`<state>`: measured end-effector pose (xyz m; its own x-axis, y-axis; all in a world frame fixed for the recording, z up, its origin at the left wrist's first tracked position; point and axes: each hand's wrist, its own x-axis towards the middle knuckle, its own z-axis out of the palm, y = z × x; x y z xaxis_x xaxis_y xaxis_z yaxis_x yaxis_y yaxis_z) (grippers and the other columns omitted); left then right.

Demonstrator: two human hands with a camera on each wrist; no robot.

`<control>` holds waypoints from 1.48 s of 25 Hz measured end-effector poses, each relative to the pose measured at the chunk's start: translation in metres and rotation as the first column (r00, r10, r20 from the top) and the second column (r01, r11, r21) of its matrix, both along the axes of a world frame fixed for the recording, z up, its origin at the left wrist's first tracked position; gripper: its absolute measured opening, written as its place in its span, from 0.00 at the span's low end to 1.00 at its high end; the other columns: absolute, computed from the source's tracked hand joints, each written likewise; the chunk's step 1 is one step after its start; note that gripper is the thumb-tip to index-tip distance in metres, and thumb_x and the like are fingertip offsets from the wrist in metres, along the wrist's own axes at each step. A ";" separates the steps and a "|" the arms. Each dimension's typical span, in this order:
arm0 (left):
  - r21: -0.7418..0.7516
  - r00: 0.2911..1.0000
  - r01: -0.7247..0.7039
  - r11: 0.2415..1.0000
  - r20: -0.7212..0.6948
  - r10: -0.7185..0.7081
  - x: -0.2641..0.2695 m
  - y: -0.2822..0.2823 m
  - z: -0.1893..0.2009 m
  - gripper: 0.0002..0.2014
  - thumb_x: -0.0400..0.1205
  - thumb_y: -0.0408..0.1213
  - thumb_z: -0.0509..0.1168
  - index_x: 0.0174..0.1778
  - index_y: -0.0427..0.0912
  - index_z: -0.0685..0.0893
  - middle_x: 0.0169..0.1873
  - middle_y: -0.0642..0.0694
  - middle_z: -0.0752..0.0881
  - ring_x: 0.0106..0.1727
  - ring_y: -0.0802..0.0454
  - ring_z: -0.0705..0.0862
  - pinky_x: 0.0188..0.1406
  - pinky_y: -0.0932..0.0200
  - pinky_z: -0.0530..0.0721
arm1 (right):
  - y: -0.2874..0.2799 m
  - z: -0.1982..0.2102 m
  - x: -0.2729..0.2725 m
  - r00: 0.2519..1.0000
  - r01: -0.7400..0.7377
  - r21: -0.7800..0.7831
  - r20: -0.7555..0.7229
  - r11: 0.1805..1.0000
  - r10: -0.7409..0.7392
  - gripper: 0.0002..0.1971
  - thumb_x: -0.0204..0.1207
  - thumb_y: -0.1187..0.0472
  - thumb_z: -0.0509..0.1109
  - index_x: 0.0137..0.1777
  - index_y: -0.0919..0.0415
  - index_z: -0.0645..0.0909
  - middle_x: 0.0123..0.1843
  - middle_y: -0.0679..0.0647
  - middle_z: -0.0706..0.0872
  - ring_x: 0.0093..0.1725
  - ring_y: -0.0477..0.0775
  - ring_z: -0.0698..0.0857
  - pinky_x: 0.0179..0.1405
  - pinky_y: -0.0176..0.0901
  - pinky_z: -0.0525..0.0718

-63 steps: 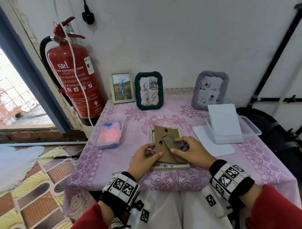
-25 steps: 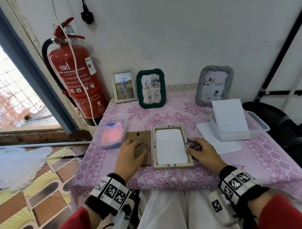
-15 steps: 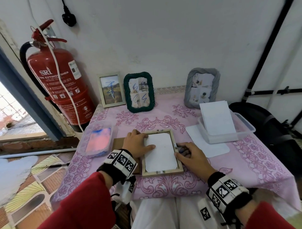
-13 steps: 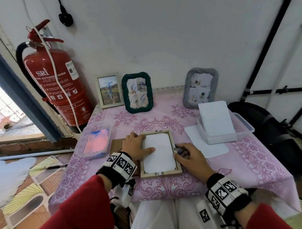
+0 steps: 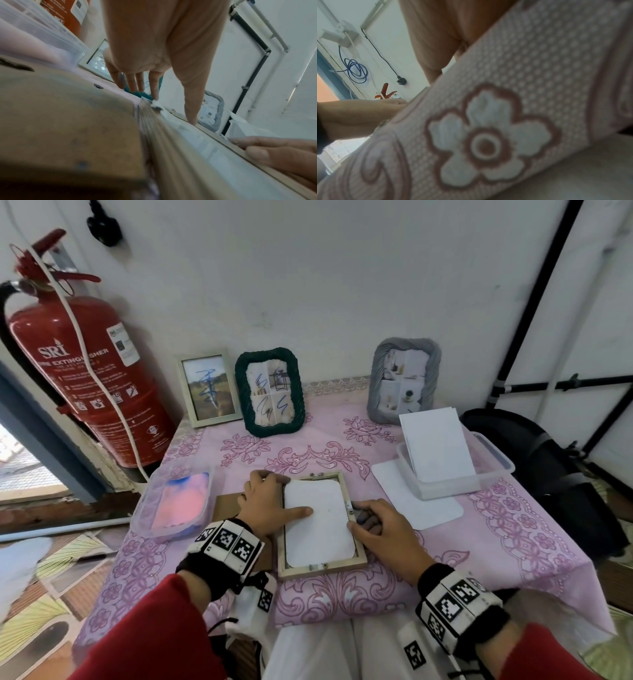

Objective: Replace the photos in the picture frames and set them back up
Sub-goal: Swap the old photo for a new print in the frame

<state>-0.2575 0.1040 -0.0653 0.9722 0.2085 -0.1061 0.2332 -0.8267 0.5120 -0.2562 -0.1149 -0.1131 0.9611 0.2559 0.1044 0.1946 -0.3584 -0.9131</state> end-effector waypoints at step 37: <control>-0.773 0.993 0.113 0.624 0.115 -0.037 0.019 -0.116 -0.016 0.52 0.71 0.20 0.72 0.82 0.48 0.45 0.65 0.38 0.78 0.63 0.42 0.80 0.60 0.41 0.83 | -0.135 0.064 0.040 0.911 0.280 -0.513 0.408 0.811 -0.057 0.07 0.76 0.66 0.69 0.51 0.58 0.86 0.49 0.50 0.89 0.53 0.54 0.85 0.58 0.57 0.79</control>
<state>-0.2383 -0.0120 -0.0816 0.9933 0.0117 -0.1151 0.1157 -0.1250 0.9854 -0.2167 -0.2499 -0.0493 0.9159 0.2138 0.3398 0.3526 -0.8330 -0.4263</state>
